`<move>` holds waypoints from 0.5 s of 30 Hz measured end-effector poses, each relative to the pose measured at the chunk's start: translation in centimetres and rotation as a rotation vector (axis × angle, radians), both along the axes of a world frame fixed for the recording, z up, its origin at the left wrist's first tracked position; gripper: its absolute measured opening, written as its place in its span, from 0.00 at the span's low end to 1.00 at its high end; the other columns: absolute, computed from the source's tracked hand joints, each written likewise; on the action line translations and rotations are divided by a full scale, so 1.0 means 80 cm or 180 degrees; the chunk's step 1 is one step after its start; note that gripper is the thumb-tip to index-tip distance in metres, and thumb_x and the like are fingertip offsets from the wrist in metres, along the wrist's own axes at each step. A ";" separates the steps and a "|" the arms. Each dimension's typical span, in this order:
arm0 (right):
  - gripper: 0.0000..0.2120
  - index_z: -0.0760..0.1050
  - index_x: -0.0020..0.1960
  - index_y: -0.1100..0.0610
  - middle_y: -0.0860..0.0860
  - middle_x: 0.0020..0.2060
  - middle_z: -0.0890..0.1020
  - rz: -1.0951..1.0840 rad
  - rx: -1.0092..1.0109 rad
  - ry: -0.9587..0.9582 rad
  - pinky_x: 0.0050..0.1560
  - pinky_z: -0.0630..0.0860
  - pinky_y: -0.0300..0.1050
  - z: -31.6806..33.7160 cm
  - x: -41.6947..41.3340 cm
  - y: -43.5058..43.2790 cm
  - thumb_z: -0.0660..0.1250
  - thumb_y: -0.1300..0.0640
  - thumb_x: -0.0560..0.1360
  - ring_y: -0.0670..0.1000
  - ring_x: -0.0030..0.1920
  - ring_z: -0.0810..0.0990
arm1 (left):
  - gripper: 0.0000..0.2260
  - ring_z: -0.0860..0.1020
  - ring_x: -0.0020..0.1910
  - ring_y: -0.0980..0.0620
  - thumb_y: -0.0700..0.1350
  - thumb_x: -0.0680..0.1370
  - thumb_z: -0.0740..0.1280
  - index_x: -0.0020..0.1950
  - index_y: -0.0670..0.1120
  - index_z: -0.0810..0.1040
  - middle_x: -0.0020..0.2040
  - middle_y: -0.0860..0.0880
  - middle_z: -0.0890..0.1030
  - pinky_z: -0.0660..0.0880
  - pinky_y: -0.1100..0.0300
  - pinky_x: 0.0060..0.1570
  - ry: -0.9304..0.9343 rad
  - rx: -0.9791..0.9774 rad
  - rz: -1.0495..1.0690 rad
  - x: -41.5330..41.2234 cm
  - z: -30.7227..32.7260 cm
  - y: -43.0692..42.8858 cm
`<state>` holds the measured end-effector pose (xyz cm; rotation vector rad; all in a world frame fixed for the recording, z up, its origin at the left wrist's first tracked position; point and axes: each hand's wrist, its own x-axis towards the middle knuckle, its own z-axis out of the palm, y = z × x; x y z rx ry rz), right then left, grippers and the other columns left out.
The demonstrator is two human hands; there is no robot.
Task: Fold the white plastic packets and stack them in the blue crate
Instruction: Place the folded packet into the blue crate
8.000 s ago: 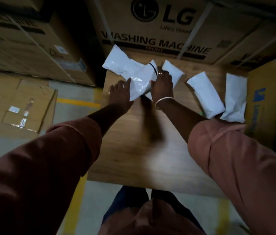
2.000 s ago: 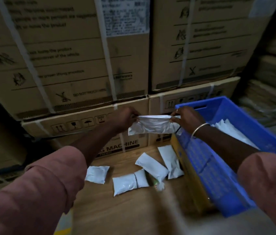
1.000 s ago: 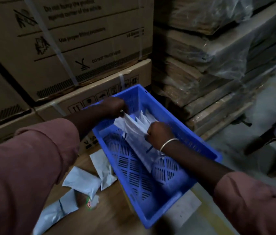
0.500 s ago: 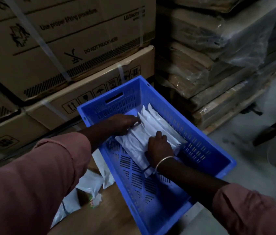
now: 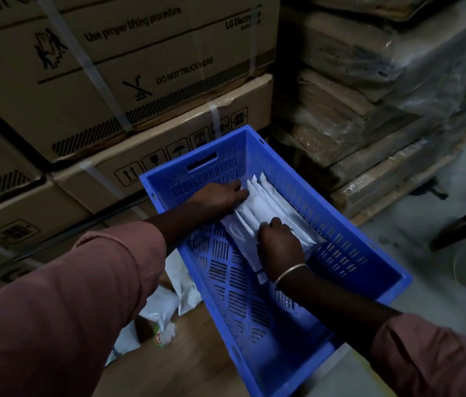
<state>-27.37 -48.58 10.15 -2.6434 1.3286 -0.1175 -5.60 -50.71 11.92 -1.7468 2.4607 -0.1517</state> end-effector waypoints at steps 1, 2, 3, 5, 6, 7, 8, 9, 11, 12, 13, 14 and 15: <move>0.10 0.75 0.46 0.60 0.58 0.43 0.77 0.0019 -0.0064 -0.0001 0.31 0.67 0.48 -0.001 0.000 -0.001 0.70 0.69 0.67 0.61 0.39 0.80 | 0.18 0.78 0.37 0.40 0.42 0.73 0.72 0.57 0.45 0.67 0.49 0.41 0.75 0.69 0.53 0.30 0.0015 -0.0074 -0.0079 0.001 -0.001 0.002; 0.12 0.75 0.47 0.60 0.58 0.44 0.77 0.0045 -0.0101 -0.0021 0.31 0.69 0.48 -0.003 0.000 -0.002 0.71 0.68 0.67 0.61 0.39 0.80 | 0.18 0.77 0.36 0.40 0.42 0.72 0.73 0.56 0.45 0.67 0.48 0.40 0.75 0.70 0.53 0.30 0.0028 -0.0069 -0.0104 0.000 -0.002 0.005; 0.14 0.74 0.51 0.61 0.58 0.45 0.77 0.0080 -0.0091 -0.0038 0.34 0.72 0.49 -0.006 0.000 -0.004 0.72 0.67 0.67 0.60 0.40 0.80 | 0.18 0.77 0.36 0.39 0.41 0.71 0.73 0.56 0.43 0.69 0.47 0.39 0.76 0.71 0.52 0.31 0.0064 -0.0118 -0.0139 -0.001 -0.007 0.006; 0.20 0.69 0.60 0.61 0.57 0.50 0.77 0.0105 0.0049 -0.0059 0.41 0.76 0.52 -0.009 -0.001 -0.004 0.71 0.63 0.70 0.60 0.45 0.80 | 0.21 0.78 0.40 0.38 0.42 0.68 0.75 0.57 0.41 0.73 0.48 0.38 0.77 0.73 0.50 0.37 0.0144 -0.0068 -0.0096 -0.004 -0.004 0.008; 0.23 0.66 0.63 0.61 0.57 0.52 0.76 0.0096 0.0186 -0.0061 0.43 0.76 0.52 -0.009 -0.002 -0.004 0.71 0.60 0.71 0.59 0.48 0.80 | 0.25 0.78 0.44 0.38 0.43 0.66 0.77 0.59 0.41 0.74 0.51 0.38 0.77 0.74 0.50 0.41 0.0172 -0.0001 -0.0016 -0.005 -0.001 0.009; 0.28 0.63 0.65 0.60 0.57 0.53 0.75 0.0088 0.0335 -0.0071 0.45 0.75 0.52 -0.009 -0.004 -0.005 0.73 0.57 0.71 0.59 0.50 0.79 | 0.29 0.77 0.49 0.38 0.45 0.63 0.80 0.61 0.42 0.73 0.55 0.38 0.76 0.74 0.49 0.45 0.0216 0.0003 0.0084 -0.004 0.001 0.011; 0.33 0.62 0.67 0.60 0.56 0.55 0.75 0.0087 0.0452 -0.0080 0.47 0.75 0.53 -0.008 -0.006 -0.005 0.75 0.53 0.70 0.59 0.52 0.78 | 0.33 0.76 0.53 0.38 0.46 0.61 0.81 0.63 0.44 0.73 0.59 0.38 0.74 0.74 0.49 0.49 0.0264 0.0033 0.0184 -0.004 0.003 0.013; 0.37 0.61 0.68 0.59 0.56 0.56 0.74 0.0092 0.0497 -0.0071 0.49 0.75 0.53 -0.008 -0.007 -0.004 0.76 0.49 0.68 0.60 0.54 0.78 | 0.37 0.75 0.57 0.38 0.47 0.60 0.82 0.66 0.45 0.72 0.64 0.37 0.72 0.74 0.49 0.53 0.0281 0.0027 0.0226 -0.002 0.001 0.015; 0.40 0.62 0.70 0.59 0.57 0.59 0.74 0.0109 0.0395 0.0024 0.51 0.74 0.53 -0.007 -0.009 -0.005 0.77 0.45 0.67 0.60 0.57 0.76 | 0.45 0.72 0.65 0.36 0.50 0.59 0.83 0.73 0.46 0.69 0.71 0.35 0.68 0.71 0.45 0.63 0.0159 0.0175 0.0256 0.003 -0.004 0.017; 0.40 0.62 0.70 0.59 0.57 0.59 0.74 0.0113 0.0307 0.0071 0.52 0.74 0.53 -0.007 -0.010 -0.005 0.76 0.44 0.67 0.60 0.58 0.75 | 0.49 0.71 0.67 0.35 0.52 0.58 0.84 0.75 0.46 0.67 0.73 0.35 0.67 0.69 0.43 0.67 0.0064 0.0277 0.0264 0.005 -0.005 0.018; 0.38 0.64 0.69 0.59 0.57 0.59 0.74 0.0115 0.0228 0.0089 0.52 0.74 0.54 -0.007 -0.010 -0.005 0.75 0.43 0.68 0.60 0.58 0.75 | 0.51 0.70 0.69 0.35 0.54 0.58 0.84 0.77 0.46 0.65 0.74 0.35 0.65 0.67 0.42 0.69 -0.0010 0.0330 0.0277 0.006 -0.005 0.018; 0.36 0.65 0.67 0.59 0.57 0.58 0.74 0.0119 0.0144 0.0074 0.52 0.74 0.54 -0.007 -0.010 -0.004 0.74 0.41 0.69 0.60 0.58 0.74 | 0.52 0.68 0.72 0.35 0.55 0.60 0.84 0.78 0.46 0.63 0.76 0.35 0.64 0.64 0.41 0.72 -0.0090 0.0379 0.0320 0.006 -0.005 0.019; 0.33 0.67 0.65 0.58 0.57 0.57 0.74 0.0117 0.0074 0.0043 0.52 0.74 0.54 -0.007 -0.009 -0.004 0.73 0.40 0.70 0.60 0.57 0.74 | 0.53 0.66 0.74 0.36 0.56 0.62 0.83 0.80 0.46 0.60 0.78 0.35 0.62 0.61 0.40 0.74 -0.0148 0.0399 0.0360 0.007 -0.007 0.019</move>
